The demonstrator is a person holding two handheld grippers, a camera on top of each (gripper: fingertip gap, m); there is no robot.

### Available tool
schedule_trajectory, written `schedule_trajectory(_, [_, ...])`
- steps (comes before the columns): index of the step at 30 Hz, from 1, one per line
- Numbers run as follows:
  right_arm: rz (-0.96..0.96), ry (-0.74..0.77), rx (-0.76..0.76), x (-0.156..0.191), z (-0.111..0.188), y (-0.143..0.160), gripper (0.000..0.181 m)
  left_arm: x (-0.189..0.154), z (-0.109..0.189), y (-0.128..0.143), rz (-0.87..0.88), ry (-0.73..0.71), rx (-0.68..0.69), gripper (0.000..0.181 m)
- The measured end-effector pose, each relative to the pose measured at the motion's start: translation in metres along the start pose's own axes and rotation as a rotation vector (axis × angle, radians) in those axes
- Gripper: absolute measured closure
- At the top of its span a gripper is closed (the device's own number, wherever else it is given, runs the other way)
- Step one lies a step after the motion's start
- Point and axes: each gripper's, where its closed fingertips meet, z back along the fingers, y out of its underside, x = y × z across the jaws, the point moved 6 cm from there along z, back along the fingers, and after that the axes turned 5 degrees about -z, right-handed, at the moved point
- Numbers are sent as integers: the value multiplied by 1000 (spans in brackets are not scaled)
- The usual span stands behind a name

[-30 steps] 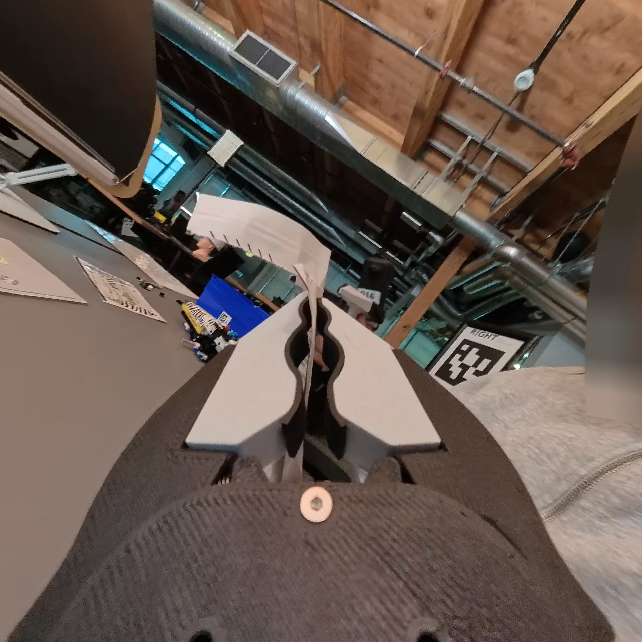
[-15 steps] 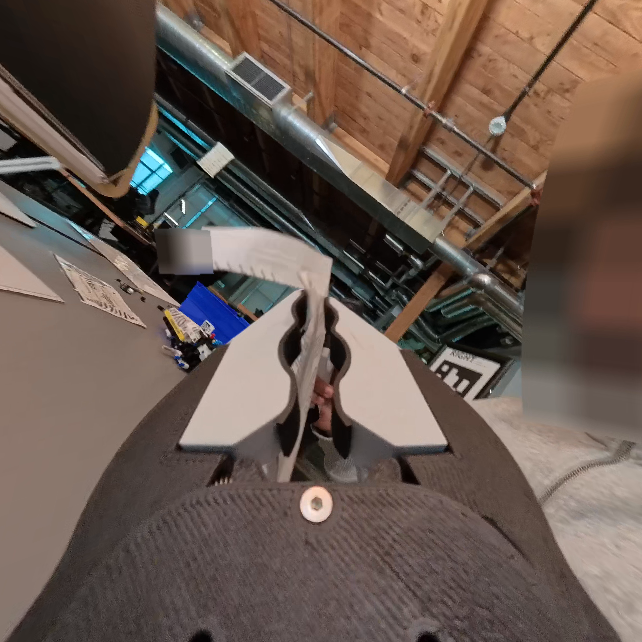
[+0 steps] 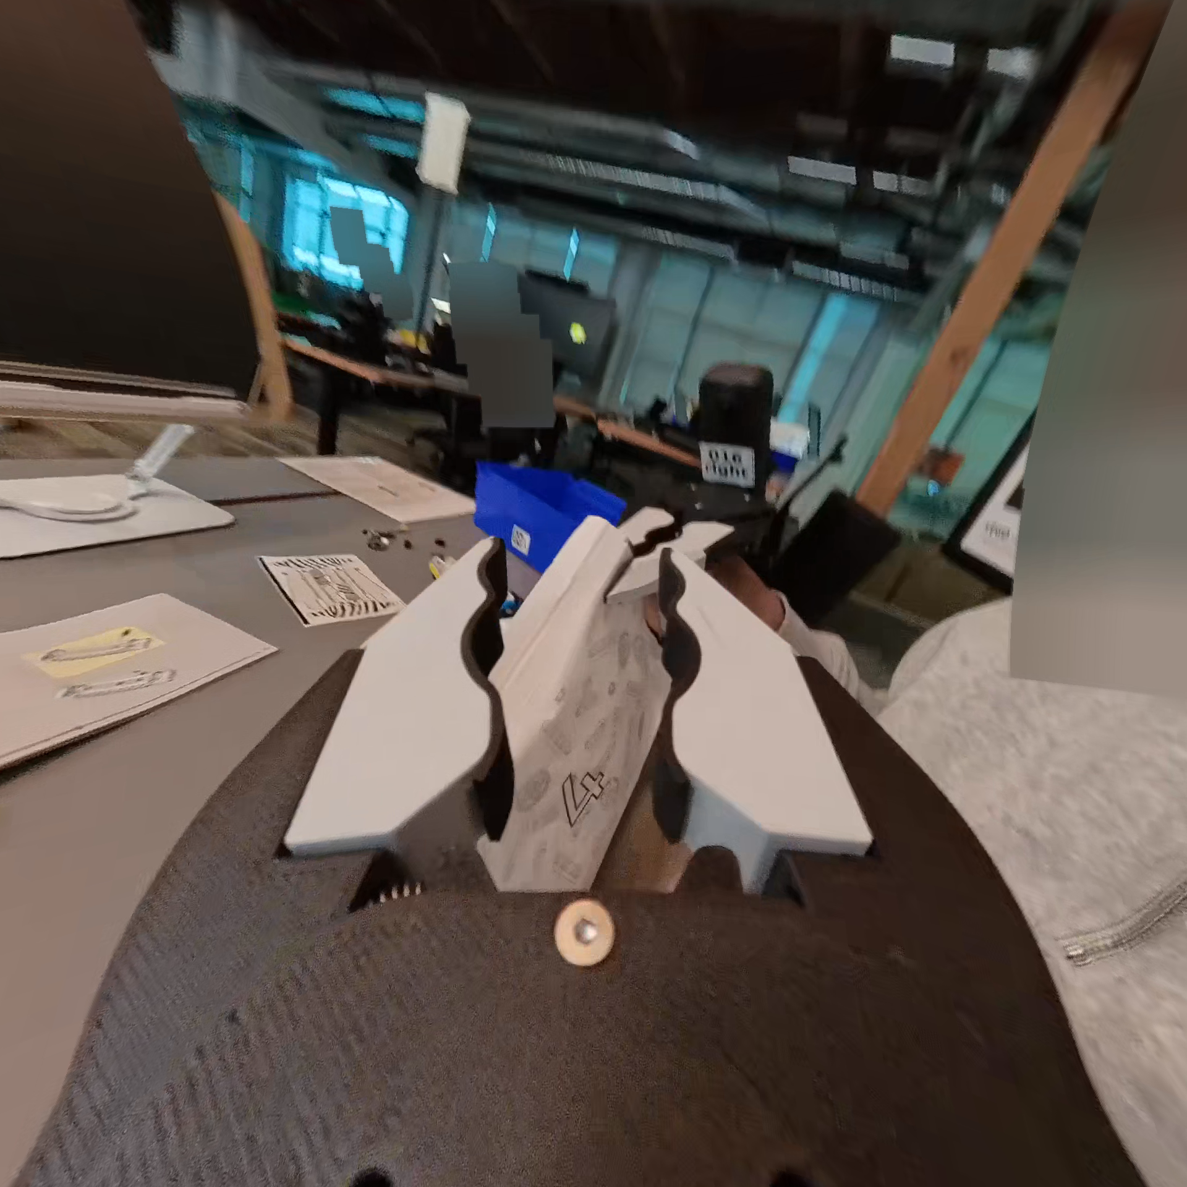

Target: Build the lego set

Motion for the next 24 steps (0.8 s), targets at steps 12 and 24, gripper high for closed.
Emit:
schedule_trajectory(12, [-38,-145,4,-64,-12,-31,181,63,-121,21,-41,387,573,143])
schedule_trajectory(24, [-106,-310,62,-105,-123,-26,181,155,-38,38,244,235,502,148])
